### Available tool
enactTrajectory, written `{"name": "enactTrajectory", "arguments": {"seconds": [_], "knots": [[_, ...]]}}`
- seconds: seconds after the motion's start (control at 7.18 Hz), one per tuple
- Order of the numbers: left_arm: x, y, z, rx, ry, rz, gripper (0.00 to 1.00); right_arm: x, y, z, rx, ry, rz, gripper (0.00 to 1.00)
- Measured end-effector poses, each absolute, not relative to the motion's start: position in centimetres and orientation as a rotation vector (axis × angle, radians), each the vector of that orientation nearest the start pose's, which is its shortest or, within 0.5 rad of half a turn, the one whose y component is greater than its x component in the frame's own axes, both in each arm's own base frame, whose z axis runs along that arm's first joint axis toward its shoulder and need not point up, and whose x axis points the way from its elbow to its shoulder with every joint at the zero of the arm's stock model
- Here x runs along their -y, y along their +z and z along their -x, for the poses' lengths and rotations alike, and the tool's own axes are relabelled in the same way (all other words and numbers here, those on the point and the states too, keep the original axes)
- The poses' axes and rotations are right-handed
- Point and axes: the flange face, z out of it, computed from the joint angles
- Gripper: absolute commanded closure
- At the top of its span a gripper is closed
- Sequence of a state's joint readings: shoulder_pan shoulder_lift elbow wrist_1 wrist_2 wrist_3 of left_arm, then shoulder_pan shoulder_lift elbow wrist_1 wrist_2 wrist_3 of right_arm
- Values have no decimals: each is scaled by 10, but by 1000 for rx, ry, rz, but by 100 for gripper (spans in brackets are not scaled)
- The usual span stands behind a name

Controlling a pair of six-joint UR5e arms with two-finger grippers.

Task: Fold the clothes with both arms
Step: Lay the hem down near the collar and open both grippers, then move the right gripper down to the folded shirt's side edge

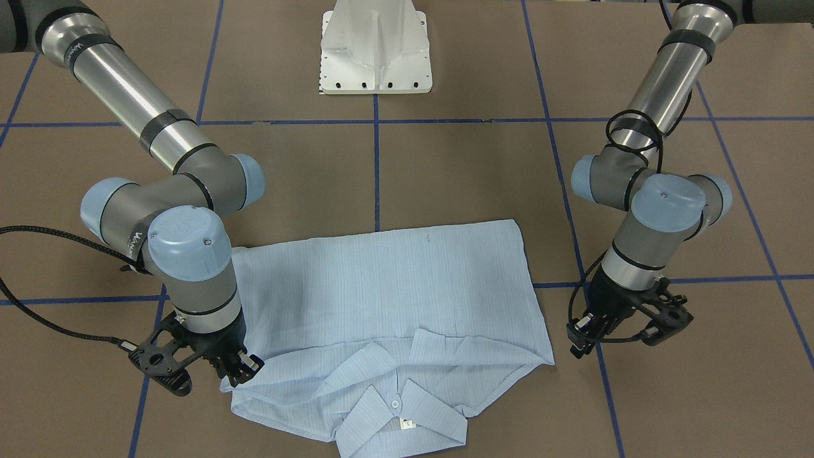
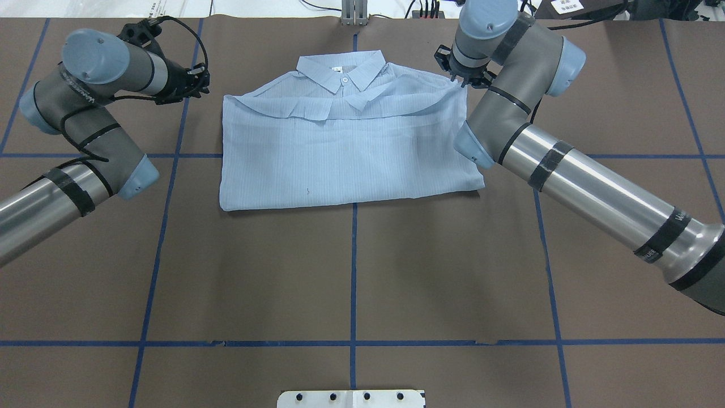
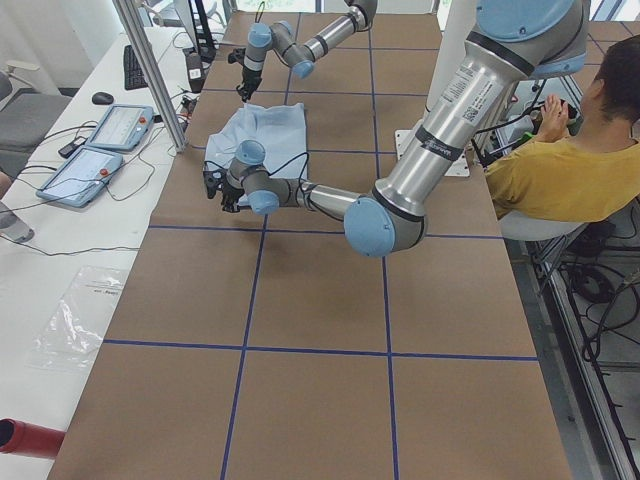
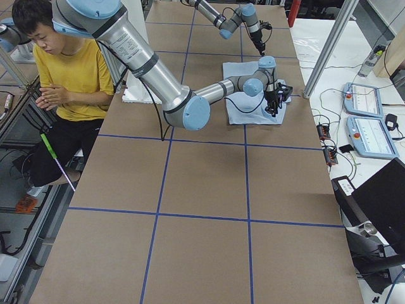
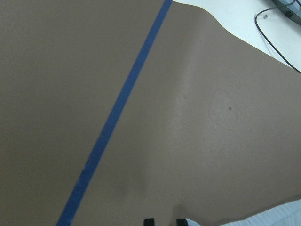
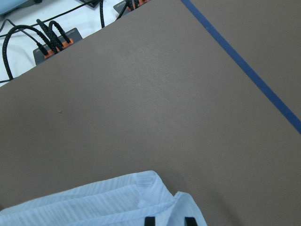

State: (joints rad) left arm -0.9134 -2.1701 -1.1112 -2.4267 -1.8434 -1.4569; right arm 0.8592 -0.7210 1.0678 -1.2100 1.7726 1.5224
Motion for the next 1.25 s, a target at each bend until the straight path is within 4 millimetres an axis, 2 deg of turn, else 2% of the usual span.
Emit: {"name": "enactTrajectory", "arguments": {"seconds": [0.14, 0.28, 0.56, 0.84, 1.11, 1.25], "knots": [[669, 430, -378, -998, -597, -273, 68, 699, 312, 451, 750, 706, -142, 50], [669, 432, -377, -997, -598, -272, 68, 689, 307, 443, 781, 702, -139, 46], [669, 430, -375, -1001, -597, -273, 65, 642, 323, 423, 842, 672, -106, 41], [669, 428, -375, -1005, -597, -274, 65, 583, 347, 422, 868, 665, -59, 22], [668, 430, -375, -1001, -595, -273, 66, 538, 359, 424, 885, 718, 7, 22], [667, 432, -375, -998, -594, -273, 66, 523, 367, 429, 881, 739, 35, 23]]}}
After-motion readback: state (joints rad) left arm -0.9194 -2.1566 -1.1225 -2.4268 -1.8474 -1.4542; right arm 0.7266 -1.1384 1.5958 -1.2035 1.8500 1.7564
